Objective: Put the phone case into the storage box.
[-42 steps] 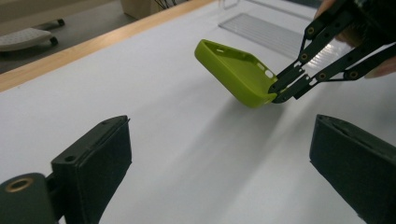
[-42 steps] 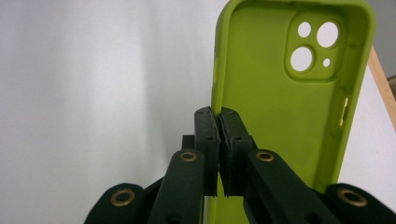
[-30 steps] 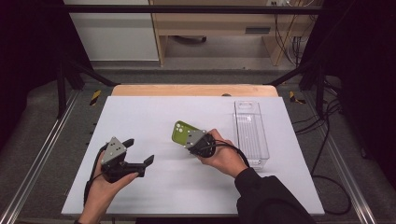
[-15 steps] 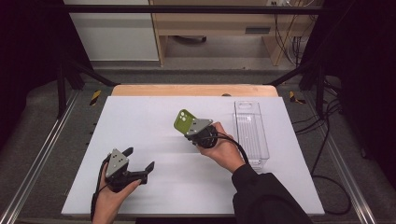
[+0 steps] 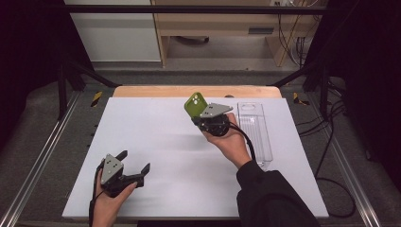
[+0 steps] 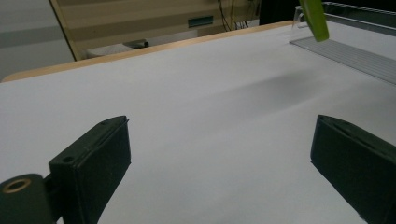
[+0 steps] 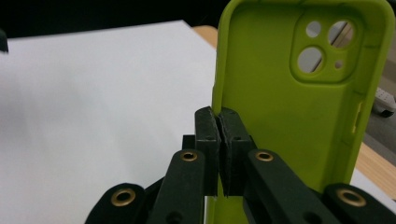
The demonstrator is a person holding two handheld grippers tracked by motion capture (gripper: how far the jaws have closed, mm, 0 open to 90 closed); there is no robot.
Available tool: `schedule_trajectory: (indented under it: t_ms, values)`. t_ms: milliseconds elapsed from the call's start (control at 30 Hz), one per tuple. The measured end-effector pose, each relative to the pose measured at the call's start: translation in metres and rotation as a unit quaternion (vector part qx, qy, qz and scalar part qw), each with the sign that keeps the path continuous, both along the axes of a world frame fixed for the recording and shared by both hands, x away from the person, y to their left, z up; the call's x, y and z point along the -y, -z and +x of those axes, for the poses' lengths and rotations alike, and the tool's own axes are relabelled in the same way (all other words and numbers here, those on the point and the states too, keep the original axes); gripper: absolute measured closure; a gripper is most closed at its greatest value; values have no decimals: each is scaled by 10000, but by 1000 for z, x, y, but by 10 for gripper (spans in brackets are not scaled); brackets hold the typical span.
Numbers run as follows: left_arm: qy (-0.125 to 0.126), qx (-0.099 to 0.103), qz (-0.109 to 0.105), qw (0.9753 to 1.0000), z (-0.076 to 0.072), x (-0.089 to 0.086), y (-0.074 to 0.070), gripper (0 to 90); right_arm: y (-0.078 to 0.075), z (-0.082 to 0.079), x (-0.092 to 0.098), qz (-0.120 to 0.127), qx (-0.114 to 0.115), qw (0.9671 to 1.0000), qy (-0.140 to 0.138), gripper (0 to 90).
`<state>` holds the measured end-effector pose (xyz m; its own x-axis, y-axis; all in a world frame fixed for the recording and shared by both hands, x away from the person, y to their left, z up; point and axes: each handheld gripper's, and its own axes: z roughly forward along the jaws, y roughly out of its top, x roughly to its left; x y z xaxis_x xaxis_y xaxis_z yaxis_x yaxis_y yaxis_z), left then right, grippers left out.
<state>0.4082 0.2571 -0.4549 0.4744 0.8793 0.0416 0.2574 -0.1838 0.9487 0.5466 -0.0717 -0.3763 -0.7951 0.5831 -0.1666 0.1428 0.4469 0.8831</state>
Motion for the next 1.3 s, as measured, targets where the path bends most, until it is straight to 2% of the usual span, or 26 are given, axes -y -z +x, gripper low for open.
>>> schedule_trajectory:
  t_ms: [67,200,400,633,900,1300]
  values:
    - [-55,25,-32,10000,0,-3,0,42,-5,2,3,120,35,9999,69,879]
    - [-142,102,-69,9998,0,-7,1,42,-13,7,10,203,102,9991,352,880]
    - [-257,122,-131,9995,0,-11,2,42,-23,15,22,585,141,9960,659,881]
    - [-323,205,-141,9992,0,-14,2,42,-34,21,36,795,230,9924,915,881]
    - [-338,270,-149,9990,0,-14,2,42,-42,25,56,1036,354,9868,1196,882]
    - [-374,289,-168,9987,0,-15,2,43,-47,29,89,1345,374,9756,1694,883]
